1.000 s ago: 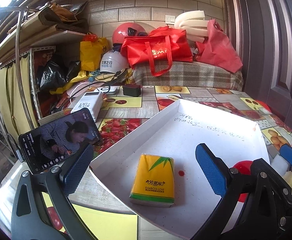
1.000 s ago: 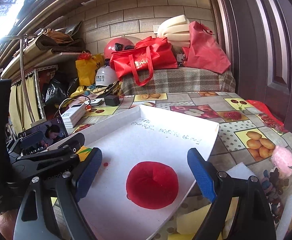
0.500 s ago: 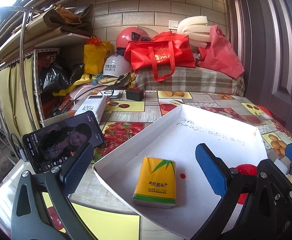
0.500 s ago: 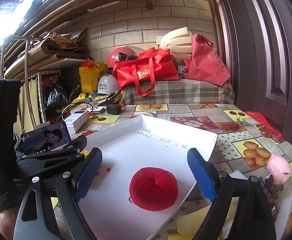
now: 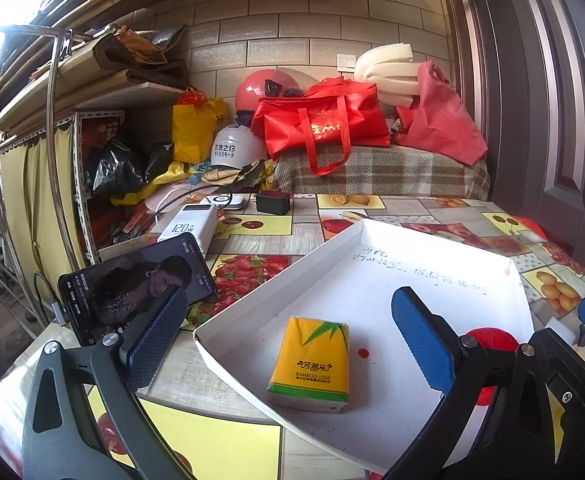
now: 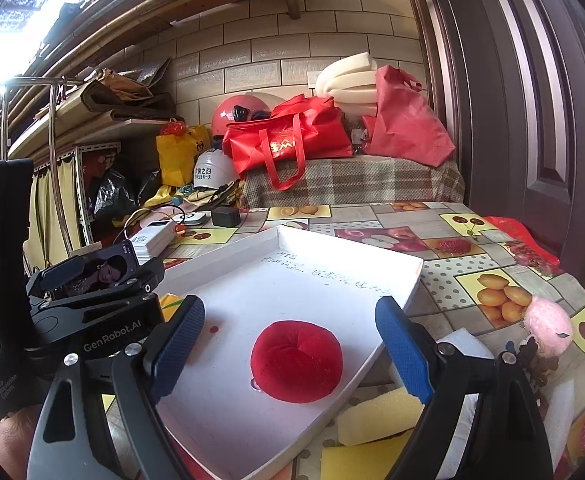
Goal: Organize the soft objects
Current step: 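Move both grippers back over the pile of soft objects, then grasp the pink paper pack with the left gripper while the right gripper grasps the white foam block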
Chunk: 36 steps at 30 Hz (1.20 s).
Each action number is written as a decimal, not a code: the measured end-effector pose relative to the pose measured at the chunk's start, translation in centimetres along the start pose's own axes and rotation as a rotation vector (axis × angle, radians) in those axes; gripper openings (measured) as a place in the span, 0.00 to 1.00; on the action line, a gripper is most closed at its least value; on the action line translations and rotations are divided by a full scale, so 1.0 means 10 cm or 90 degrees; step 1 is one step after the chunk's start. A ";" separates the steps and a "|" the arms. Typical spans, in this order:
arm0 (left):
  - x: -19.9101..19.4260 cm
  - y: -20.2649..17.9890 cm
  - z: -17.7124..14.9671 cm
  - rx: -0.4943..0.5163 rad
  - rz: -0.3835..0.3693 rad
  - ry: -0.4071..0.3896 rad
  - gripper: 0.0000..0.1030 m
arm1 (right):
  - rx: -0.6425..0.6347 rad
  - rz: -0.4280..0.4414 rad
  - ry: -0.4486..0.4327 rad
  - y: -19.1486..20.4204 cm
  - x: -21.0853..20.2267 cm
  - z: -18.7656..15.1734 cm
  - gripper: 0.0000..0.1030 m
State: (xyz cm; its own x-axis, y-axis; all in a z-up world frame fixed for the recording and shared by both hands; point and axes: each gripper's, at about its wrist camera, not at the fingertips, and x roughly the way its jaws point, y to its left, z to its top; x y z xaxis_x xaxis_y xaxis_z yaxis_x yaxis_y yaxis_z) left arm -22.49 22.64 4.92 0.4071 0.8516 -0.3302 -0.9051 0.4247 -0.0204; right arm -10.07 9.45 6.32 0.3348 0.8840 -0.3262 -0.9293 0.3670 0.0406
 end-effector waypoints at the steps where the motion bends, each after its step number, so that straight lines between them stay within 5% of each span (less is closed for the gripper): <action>1: -0.02 -0.01 -0.01 0.001 -0.002 0.000 1.00 | -0.002 0.000 0.002 -0.01 -0.02 -0.01 0.85; 9: -0.21 -0.14 -0.08 0.017 -0.042 0.007 1.00 | 0.006 -0.005 -0.005 -0.27 -0.29 -0.06 0.85; 18: -0.59 -0.59 -0.23 0.090 -0.312 0.050 1.00 | 0.054 -0.153 -0.069 -1.38 -0.77 -0.04 0.85; 21: -0.75 -0.84 -0.28 0.139 -0.419 0.073 1.00 | 0.088 -0.148 0.006 -1.83 -0.77 -0.10 0.85; 24: -0.82 -1.07 -0.33 0.182 -0.537 0.126 1.00 | 0.106 -0.074 0.039 -2.06 -0.84 -0.14 0.85; 29: -0.92 -1.56 -0.54 0.330 -0.591 0.191 0.99 | 0.027 0.065 0.142 -1.85 -0.75 -0.23 0.85; 33: -0.94 -1.87 -0.68 0.415 -0.576 0.214 0.99 | 0.041 0.061 0.242 -1.75 -0.58 -0.37 0.85; 36: -0.91 -1.96 -0.75 0.441 -0.576 0.238 0.99 | 0.137 0.081 0.278 -1.87 -0.58 -0.46 0.85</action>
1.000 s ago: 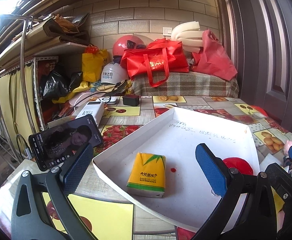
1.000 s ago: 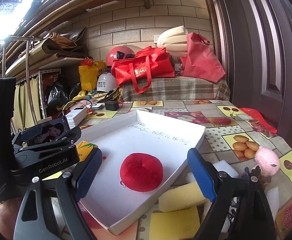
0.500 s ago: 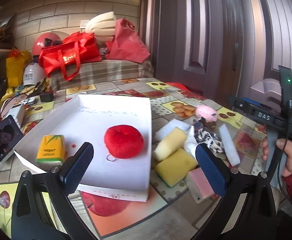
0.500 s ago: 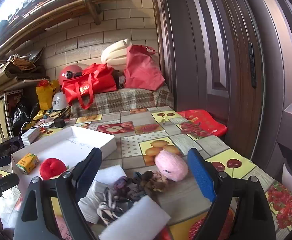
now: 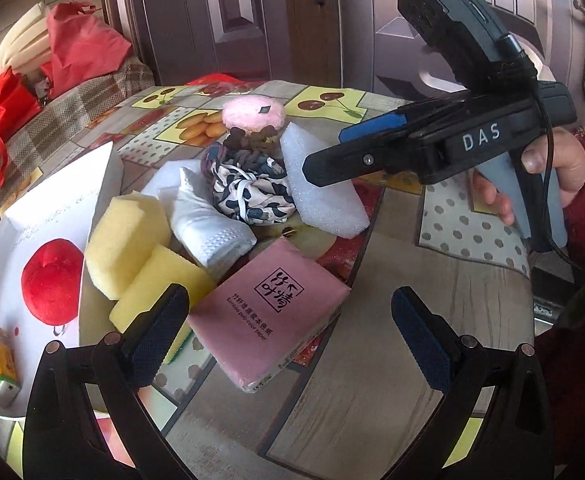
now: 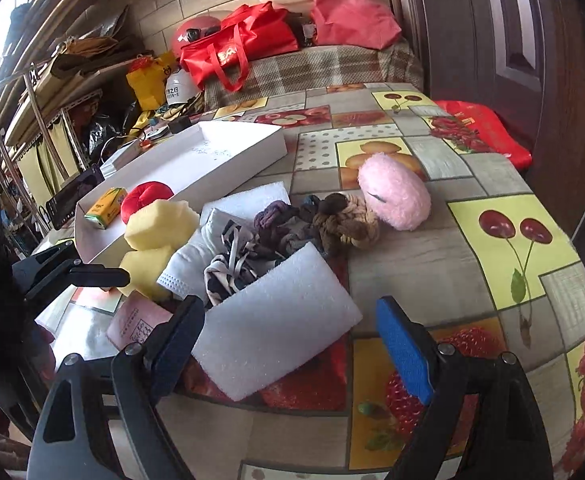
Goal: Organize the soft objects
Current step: 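Grasp the pink paper pack with the left gripper while the right gripper grasps the white foam block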
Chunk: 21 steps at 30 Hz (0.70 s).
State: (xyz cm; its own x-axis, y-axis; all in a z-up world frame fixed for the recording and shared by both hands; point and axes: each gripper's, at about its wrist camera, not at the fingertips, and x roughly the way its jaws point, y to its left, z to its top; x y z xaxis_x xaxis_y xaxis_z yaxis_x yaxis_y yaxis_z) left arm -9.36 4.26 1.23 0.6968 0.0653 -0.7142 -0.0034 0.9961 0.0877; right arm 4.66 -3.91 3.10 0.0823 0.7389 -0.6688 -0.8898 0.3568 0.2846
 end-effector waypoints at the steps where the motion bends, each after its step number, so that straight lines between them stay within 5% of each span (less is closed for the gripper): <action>1: 0.03 -0.01 0.00 0.001 -0.001 0.008 0.99 | 0.043 0.027 0.013 -0.08 0.00 -0.02 0.85; 5: 0.05 0.01 -0.02 -0.004 -0.007 0.016 0.93 | 0.129 0.080 0.036 -0.17 0.04 -0.04 0.85; 12: 0.02 0.02 -0.03 -0.001 0.001 0.007 0.83 | 0.129 0.046 0.038 -0.03 0.21 0.07 0.84; 14: 0.02 0.02 -0.03 0.001 -0.003 0.006 0.82 | 0.107 0.029 0.028 -0.02 0.21 0.06 0.73; 15: 0.01 0.02 -0.03 0.001 -0.010 0.005 0.82 | 0.098 0.026 0.027 -0.02 0.20 0.05 0.50; 21: -0.01 -0.03 -0.03 0.011 -0.025 0.003 0.82 | 0.124 0.030 -0.026 -0.28 -0.02 0.01 0.51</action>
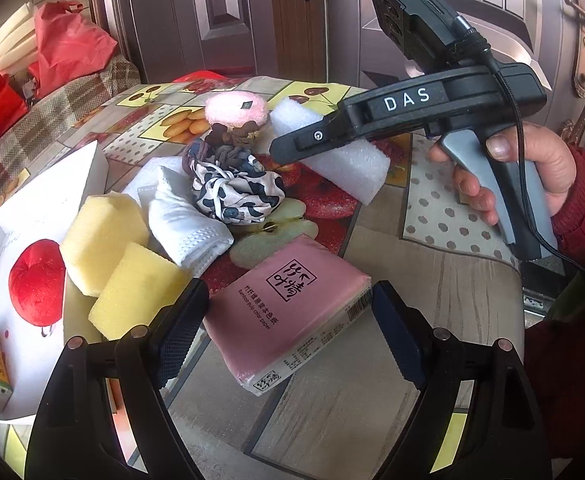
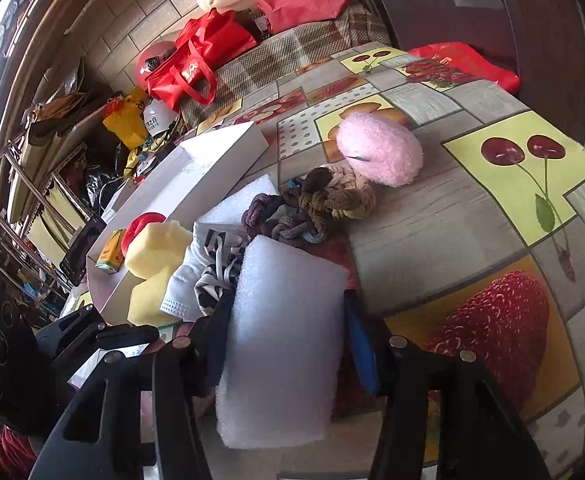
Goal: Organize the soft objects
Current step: 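Grasp the pink paper pack with the left gripper while the right gripper grasps the white foam block, then carry the pink pack and white foam block over the white box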
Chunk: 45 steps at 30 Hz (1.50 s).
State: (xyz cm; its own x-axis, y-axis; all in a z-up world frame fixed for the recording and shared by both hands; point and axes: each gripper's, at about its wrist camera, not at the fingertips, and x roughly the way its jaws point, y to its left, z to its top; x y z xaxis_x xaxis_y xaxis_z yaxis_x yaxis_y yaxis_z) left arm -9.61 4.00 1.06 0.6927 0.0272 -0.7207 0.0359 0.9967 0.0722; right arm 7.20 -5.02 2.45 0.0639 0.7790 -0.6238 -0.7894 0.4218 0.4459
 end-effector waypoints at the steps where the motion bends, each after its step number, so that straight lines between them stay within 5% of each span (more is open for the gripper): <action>1: 0.01 -0.01 0.00 0.003 0.003 0.004 0.82 | 0.007 0.002 -0.010 -0.04 -0.04 0.02 0.51; 10: -0.01 -0.04 0.00 0.013 0.012 0.000 0.82 | 0.044 0.029 -0.006 -0.10 0.01 -0.05 0.51; 16: -0.13 0.03 0.01 0.005 -0.047 -0.040 0.83 | 0.053 0.040 0.000 -0.12 0.04 -0.05 0.51; 24: 0.17 -0.01 0.05 0.054 -0.059 0.050 0.84 | 0.054 0.051 0.002 -0.14 0.04 -0.07 0.51; 30: 0.10 0.07 0.02 0.011 -0.054 0.022 0.59 | 0.055 0.059 -0.009 -0.15 0.01 -0.07 0.51; 36: -0.16 0.14 -0.02 -0.020 0.007 -0.058 0.59 | 0.035 0.071 -0.107 -0.03 -0.24 -0.01 0.51; 45: -0.59 0.34 -0.15 -0.095 0.101 -0.192 0.59 | -0.091 -0.026 -0.314 0.47 -0.51 0.00 0.51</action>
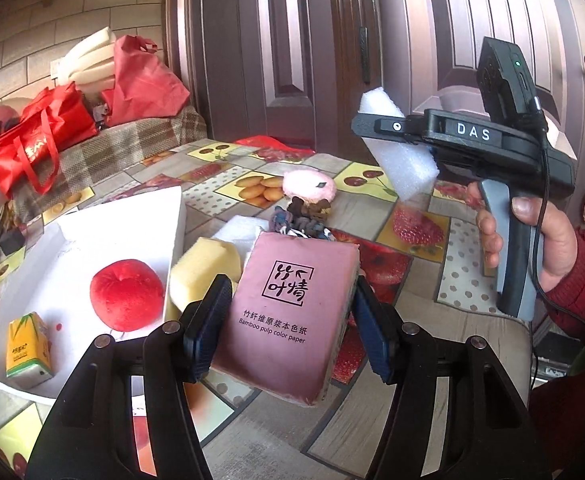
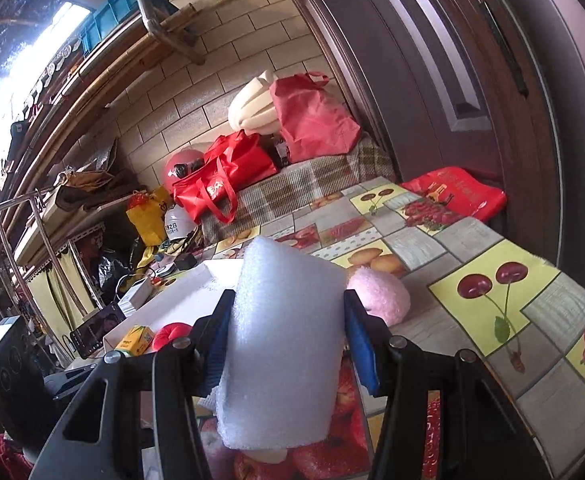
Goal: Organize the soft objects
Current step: 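Carry the pink pack and white foam block over the white box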
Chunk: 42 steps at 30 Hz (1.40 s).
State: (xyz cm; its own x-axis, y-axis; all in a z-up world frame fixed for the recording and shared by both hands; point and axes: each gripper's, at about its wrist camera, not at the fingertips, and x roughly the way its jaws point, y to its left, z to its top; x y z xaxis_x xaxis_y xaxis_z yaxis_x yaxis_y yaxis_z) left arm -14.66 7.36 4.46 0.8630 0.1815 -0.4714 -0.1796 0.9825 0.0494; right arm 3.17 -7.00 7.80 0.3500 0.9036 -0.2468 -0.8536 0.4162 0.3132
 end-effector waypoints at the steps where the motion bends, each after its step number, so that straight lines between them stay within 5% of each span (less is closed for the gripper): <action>1: -0.04 0.05 0.00 -0.014 0.011 -0.013 0.59 | -0.015 -0.006 -0.009 0.04 0.01 -0.01 0.51; 20: -0.34 0.65 -0.13 -0.133 0.208 -0.094 0.59 | -0.068 0.017 -0.005 0.38 0.18 -0.08 0.51; 34: -0.42 1.05 -0.21 -0.165 0.295 -0.116 0.59 | -0.123 0.050 0.031 0.77 0.48 -0.18 0.51; 42: -0.53 1.55 -0.31 -0.239 0.351 -0.126 0.59 | -0.154 0.079 0.070 1.01 0.66 -0.28 0.51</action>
State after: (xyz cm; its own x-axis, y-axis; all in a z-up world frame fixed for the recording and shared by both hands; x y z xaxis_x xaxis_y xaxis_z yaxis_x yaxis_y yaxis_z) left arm -23.44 21.49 5.00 0.6626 0.6887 -0.2944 -0.7364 0.6707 -0.0886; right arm -4.25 2.84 6.77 0.2044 0.9243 -0.3224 -0.9591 0.2550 0.1230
